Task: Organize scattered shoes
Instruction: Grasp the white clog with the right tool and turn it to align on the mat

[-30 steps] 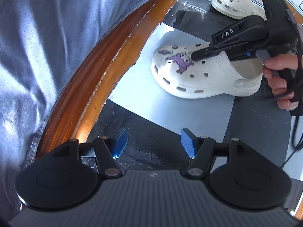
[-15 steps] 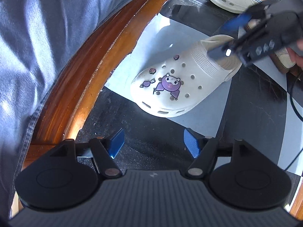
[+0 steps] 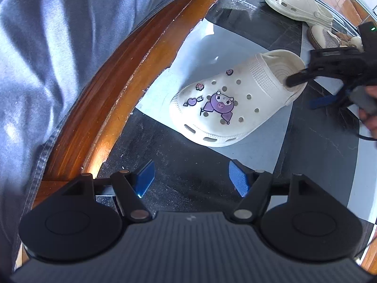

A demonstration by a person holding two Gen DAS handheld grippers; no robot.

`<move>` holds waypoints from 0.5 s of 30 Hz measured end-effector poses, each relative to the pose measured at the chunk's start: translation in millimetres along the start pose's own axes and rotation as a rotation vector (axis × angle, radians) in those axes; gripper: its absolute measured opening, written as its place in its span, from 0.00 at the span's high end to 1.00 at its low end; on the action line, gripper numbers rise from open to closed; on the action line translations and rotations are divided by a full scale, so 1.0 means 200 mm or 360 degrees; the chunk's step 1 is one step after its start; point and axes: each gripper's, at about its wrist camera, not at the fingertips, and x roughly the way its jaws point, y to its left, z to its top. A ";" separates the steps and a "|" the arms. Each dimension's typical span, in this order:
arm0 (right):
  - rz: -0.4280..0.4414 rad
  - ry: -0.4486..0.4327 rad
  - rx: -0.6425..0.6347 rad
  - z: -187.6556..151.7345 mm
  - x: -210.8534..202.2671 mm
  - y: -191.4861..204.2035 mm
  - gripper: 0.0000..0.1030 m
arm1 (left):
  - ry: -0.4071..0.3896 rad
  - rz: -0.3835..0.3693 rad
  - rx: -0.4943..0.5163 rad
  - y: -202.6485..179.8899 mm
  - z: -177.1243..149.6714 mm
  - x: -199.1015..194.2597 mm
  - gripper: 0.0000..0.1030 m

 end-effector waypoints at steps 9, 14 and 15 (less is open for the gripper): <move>-0.0242 -0.0405 -0.0682 0.01 -0.10 0.34 0.65 | 0.0012 0.0008 0.0048 0.00 -0.02 0.01 0.28; -0.0267 -0.0535 -0.0709 -0.05 -0.22 0.44 0.41 | 0.0040 -0.0075 -0.0016 0.05 -0.04 0.02 0.28; -0.0193 -0.0505 -0.0835 -0.09 -0.23 0.49 0.39 | 0.0031 -0.0074 -0.0006 0.05 -0.04 0.01 0.28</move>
